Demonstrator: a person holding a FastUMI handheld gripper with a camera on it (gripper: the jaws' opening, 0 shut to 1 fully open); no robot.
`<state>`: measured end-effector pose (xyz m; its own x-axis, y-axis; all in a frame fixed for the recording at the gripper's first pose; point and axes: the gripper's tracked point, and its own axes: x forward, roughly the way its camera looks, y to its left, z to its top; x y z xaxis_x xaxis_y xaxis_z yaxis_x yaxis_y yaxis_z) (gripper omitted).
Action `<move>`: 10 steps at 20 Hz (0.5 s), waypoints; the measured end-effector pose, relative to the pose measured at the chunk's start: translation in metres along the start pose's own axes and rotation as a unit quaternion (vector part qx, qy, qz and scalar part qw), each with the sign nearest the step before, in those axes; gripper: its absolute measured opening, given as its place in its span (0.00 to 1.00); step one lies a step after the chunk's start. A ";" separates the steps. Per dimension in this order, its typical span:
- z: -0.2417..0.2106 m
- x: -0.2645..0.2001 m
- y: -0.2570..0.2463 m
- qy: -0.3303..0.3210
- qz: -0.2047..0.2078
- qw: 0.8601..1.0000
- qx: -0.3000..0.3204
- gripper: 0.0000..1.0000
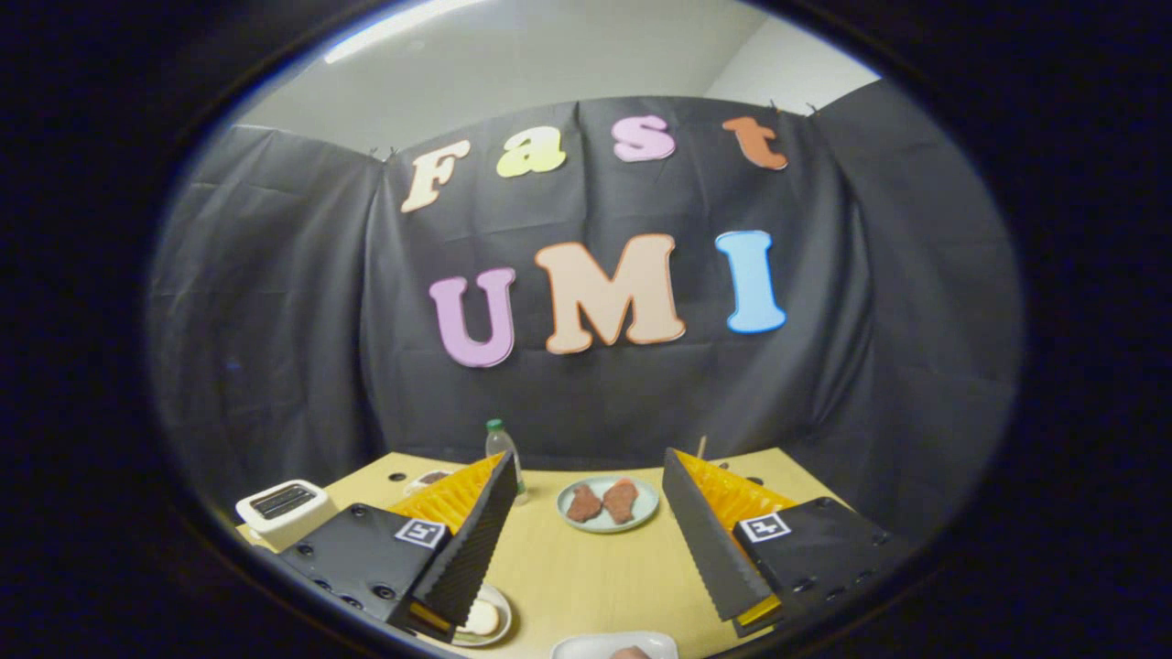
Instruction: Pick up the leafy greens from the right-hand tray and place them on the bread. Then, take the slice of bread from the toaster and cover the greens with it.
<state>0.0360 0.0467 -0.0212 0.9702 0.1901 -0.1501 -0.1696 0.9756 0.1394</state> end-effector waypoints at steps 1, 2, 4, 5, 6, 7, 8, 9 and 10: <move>0.005 -0.001 0.001 -0.009 -0.002 1.000 0.002 1.00; 0.010 -0.001 0.000 -0.016 -0.005 1.000 0.003 1.00; 0.014 0.001 -0.002 -0.023 -0.008 1.000 -0.002 1.00; 0.014 0.000 -0.001 -0.025 -0.009 1.000 -0.005 1.00; 0.016 0.000 -0.001 -0.028 -0.008 1.000 -0.008 1.00; 0.018 0.001 0.001 -0.030 -0.008 0.999 -0.009 1.00; 0.019 0.001 0.002 -0.031 -0.007 0.999 -0.009 1.00; 0.019 0.001 0.001 -0.031 -0.008 0.999 -0.010 1.00; 0.019 0.002 0.002 -0.031 -0.008 0.999 -0.010 1.00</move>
<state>0.0413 0.0466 -0.0025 0.9817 0.1673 -0.0908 -0.1563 0.9807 0.1175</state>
